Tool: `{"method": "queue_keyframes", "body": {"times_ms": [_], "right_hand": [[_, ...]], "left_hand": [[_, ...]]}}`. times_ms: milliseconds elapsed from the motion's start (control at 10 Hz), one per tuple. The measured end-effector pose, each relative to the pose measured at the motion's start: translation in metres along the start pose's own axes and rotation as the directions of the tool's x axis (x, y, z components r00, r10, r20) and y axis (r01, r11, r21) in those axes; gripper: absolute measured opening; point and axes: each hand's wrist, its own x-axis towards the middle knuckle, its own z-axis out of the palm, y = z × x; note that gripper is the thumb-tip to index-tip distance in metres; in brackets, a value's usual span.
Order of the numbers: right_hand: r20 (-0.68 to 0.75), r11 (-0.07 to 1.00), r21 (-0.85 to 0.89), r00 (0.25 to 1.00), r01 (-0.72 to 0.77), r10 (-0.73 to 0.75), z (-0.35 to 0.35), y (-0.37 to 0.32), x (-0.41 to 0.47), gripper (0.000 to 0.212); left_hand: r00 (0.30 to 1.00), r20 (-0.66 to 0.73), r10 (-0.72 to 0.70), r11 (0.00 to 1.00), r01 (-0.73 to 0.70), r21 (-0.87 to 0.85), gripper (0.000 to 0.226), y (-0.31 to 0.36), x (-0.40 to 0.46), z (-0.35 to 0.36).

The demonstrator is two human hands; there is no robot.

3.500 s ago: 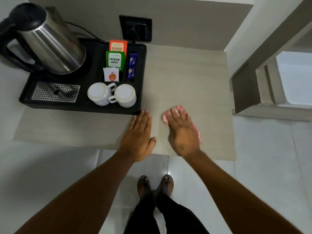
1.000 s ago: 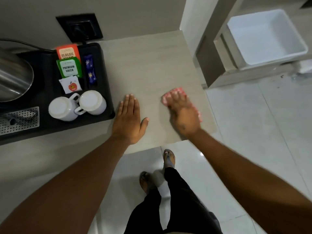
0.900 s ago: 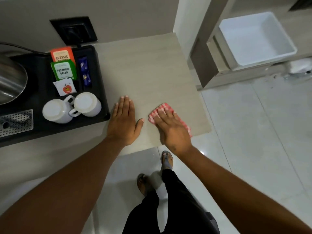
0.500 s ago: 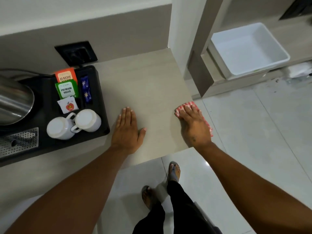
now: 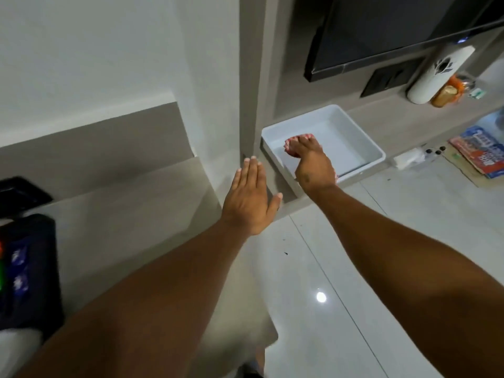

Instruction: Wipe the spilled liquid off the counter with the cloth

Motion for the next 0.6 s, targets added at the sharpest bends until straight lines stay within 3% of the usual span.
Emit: {"method": "queue_keyframes", "body": {"times_ms": [100,300,400,500,600], "right_hand": [[0.049,0.999,-0.035,0.999,-0.011,0.013,0.011,0.016,0.032,0.06],[0.155,1.0,0.007,0.988,-0.026,0.025,0.051,0.045,0.072,0.032],[0.204,0.993,0.002,0.972,-0.121,0.118,0.057,0.048,0.068,0.013],[0.151,0.992,0.051,0.983,-0.115,0.106,0.045,0.042,0.058,0.005],[0.007,0.998,0.07,1.0,-0.002,0.001,0.017,0.028,0.027,0.011]], "left_hand": [[1.0,0.008,-0.005,1.0,0.005,-0.009,0.084,0.004,0.023,0.009],[0.998,0.063,-0.024,1.0,0.025,-0.014,0.085,0.004,0.067,0.04],[0.995,0.094,-0.022,1.0,0.022,-0.002,0.085,0.005,0.067,0.046],[0.997,0.078,-0.018,0.999,0.02,-0.028,0.085,0.003,0.062,0.041],[1.0,0.015,0.004,0.999,-0.004,-0.034,0.084,-0.005,0.051,0.022]]}}
